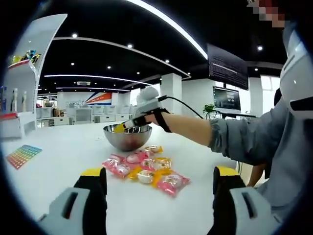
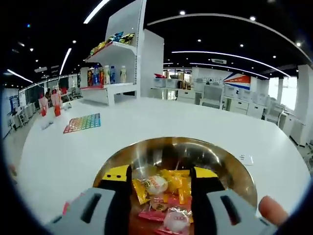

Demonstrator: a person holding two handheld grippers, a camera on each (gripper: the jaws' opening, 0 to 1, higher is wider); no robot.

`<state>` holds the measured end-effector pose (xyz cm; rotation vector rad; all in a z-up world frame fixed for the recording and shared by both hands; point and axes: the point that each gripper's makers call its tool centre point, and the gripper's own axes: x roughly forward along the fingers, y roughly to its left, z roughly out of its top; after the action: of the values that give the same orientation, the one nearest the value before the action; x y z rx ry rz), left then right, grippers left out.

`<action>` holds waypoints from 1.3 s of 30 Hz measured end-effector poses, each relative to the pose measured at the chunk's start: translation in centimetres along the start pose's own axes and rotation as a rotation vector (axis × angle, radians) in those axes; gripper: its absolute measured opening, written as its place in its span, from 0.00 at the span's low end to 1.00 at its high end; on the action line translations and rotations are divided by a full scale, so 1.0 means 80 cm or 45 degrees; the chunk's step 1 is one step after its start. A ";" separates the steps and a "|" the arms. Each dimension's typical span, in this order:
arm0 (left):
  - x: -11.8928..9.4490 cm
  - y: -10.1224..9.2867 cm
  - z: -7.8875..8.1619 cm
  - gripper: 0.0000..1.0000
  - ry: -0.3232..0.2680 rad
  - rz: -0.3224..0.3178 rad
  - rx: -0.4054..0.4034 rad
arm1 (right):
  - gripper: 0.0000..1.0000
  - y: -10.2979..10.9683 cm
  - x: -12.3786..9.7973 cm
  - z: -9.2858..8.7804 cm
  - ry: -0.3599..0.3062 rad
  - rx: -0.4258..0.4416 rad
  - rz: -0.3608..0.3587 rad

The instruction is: Pick up the marshmallows scattered on the table and place them into the bowl on the table

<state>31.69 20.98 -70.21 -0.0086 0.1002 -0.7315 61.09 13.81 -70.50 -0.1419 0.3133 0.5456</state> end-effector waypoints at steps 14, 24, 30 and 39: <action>-0.002 0.001 0.005 0.89 0.006 0.012 0.024 | 0.82 -0.021 -0.070 0.084 -0.283 0.004 0.023; -0.003 0.006 0.010 0.90 0.013 0.022 0.049 | 0.97 -0.008 -0.176 0.148 -0.551 0.000 0.091; -0.002 0.010 0.016 0.90 0.005 0.024 0.062 | 0.97 0.007 -0.252 0.158 -0.655 -0.060 0.094; 0.001 0.024 0.028 0.91 -0.009 0.053 0.085 | 0.97 0.032 -0.349 0.146 -0.754 -0.088 0.146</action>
<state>33.25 22.27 -68.09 0.0541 0.0691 -0.6929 40.09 4.89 -50.40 -0.0246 -0.2756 0.6850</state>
